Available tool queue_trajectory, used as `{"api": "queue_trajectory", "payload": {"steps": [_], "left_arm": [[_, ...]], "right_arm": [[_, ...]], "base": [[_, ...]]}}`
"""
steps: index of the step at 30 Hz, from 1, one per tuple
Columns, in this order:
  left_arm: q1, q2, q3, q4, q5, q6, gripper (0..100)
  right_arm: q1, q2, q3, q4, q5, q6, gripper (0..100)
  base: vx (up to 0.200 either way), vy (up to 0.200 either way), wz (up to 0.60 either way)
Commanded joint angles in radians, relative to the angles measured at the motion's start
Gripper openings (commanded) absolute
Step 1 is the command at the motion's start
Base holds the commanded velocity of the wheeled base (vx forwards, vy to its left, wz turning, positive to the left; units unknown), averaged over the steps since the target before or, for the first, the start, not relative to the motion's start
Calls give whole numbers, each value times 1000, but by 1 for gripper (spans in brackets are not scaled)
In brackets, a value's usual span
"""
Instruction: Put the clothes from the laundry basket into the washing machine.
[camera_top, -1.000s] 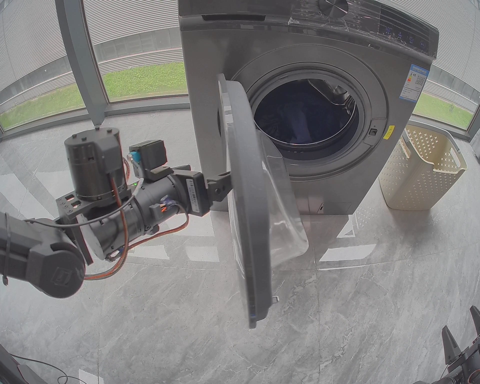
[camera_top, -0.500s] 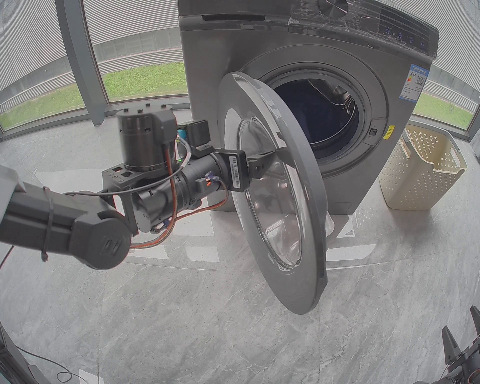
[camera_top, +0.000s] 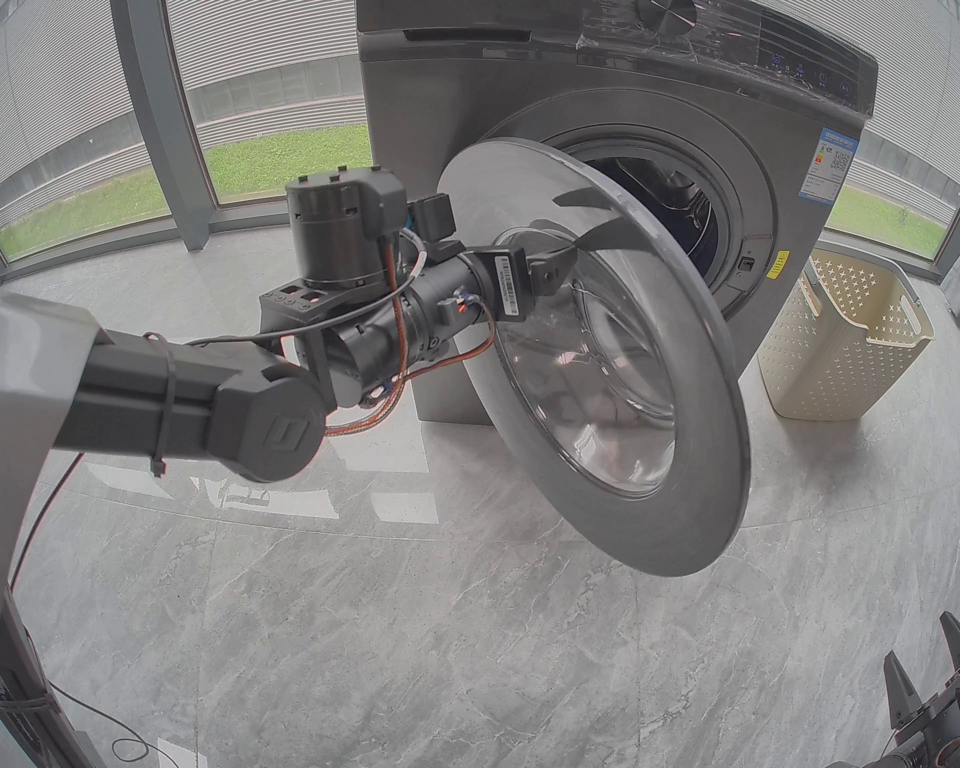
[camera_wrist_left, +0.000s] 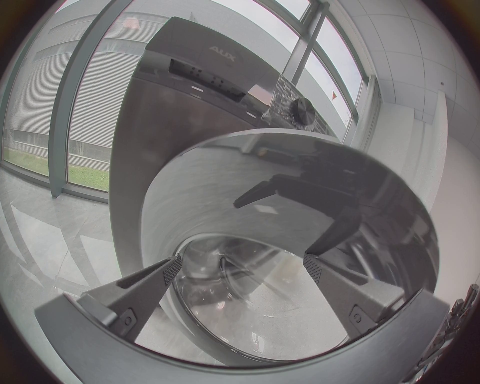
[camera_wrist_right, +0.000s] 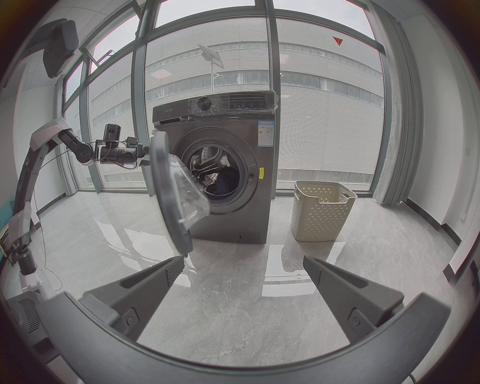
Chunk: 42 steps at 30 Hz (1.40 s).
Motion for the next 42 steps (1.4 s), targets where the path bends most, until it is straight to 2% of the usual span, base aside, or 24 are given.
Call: {"api": "queue_trajectory", "payload": {"steps": [1,8,11,16,21,24,27,30,34,38,39,40,42], "left_arm": [[0,55,-68,3,14,-11,100],[0,60,-86,3,16,-17,100],[0,87,-152,3,19,-35,100],[0,155,-246,9,48,-41,100],[2,291,-454,43,95,-47,100],[0,327,-525,66,120,-70,100],[-2,311,-517,98,125,-86,100],[-3,267,-473,111,125,-87,100],[-14,63,-183,111,121,-86,100],[-34,-183,179,91,103,-78,100],[-37,-213,221,89,100,-78,100],[-55,-314,350,86,86,-77,100],[-80,-454,501,80,57,-77,100]], "right_arm": [[0,-16,18,0,0,0,100],[0,-16,18,0,0,0,100],[0,-16,18,0,0,-2,100],[0,-16,18,0,0,-2,100],[0,-16,18,0,0,-2,100],[0,-16,18,0,0,-2,100],[0,-16,18,0,0,-2,100],[0,-16,18,0,0,0,100],[0,-16,18,0,0,1,100],[0,-16,18,0,0,1,100],[0,-16,18,0,0,1,100],[0,-16,18,0,0,1,100],[0,-16,18,0,0,1,100]], "base": [[0,0,0],[0,0,0],[0,0,0],[0,0,0],[0,0,0],[0,0,0],[0,0,0],[0,0,0],[0,0,0],[0,0,0],[0,0,0],[0,0,0],[0,0,0]]}}
